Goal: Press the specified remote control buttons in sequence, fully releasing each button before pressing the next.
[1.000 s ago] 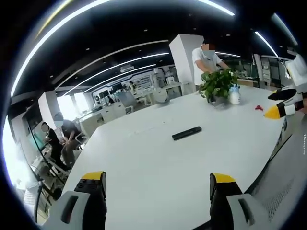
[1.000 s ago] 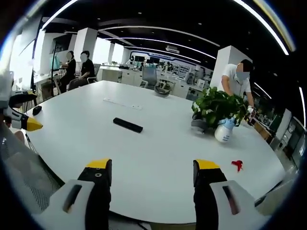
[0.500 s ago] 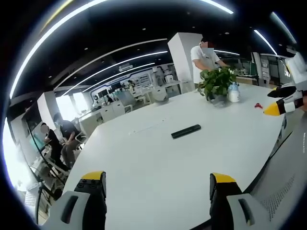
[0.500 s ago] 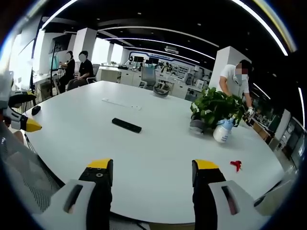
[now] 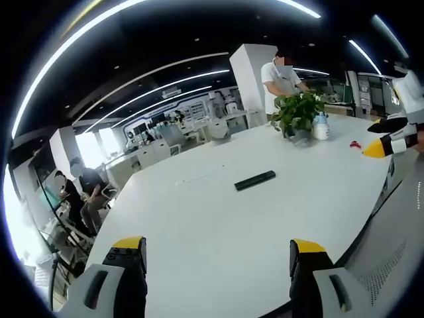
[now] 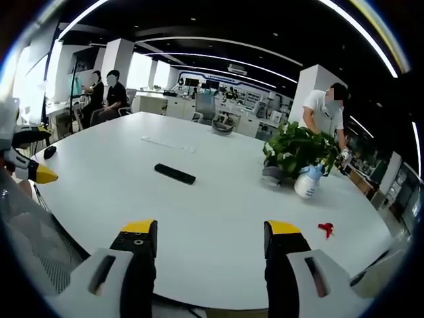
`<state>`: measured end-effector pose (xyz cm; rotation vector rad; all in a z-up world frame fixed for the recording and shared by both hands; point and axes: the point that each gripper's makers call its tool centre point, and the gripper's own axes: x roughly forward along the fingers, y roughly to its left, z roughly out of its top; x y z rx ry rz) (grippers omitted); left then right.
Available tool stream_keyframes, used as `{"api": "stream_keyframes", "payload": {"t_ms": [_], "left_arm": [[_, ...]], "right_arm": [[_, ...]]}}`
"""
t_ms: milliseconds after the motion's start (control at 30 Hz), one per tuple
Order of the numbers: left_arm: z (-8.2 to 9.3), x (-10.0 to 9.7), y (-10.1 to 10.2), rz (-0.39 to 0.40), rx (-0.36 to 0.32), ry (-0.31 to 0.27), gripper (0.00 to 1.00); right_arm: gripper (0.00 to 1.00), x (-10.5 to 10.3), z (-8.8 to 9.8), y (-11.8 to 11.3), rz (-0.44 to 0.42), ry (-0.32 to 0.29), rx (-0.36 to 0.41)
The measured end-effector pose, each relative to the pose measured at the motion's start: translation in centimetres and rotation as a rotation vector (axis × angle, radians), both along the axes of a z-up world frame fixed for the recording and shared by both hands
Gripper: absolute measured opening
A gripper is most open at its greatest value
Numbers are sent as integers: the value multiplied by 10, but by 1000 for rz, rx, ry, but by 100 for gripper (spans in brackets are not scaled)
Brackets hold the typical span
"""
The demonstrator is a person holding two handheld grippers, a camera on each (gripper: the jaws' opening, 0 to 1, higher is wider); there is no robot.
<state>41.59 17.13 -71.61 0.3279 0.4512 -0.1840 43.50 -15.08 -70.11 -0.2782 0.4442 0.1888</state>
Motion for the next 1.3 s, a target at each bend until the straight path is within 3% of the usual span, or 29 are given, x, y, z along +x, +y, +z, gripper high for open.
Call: {"api": "stream_keyframes", "payload": {"t_ms": [133,267,467,667,933,1067,1300], "left_arm": [[4,1,-3,-21,-9,-15,92],[-3,-3,-6,-37,-9,31,88],[-1,-2,-11,-65,-47,46,86],[-10,5,-9,-97,-66,119,81],[-15,19,-14,-183,-37,209,78],[-16,27,-21,-233,-22,246,82],[-13,50,-32,-290,-27,287,82]], "right_arm": [[68,0,0,-1,-6,-1,-1],[67,0,1,-3,-16,-7,4],[66,0,1,-3,-15,-7,2],[65,0,2,-2,-11,-12,7],[64,0,2,-4,-16,-13,6],[63,0,3,-4,-19,-14,8],[62,0,2,-4,-18,-15,6]]}}
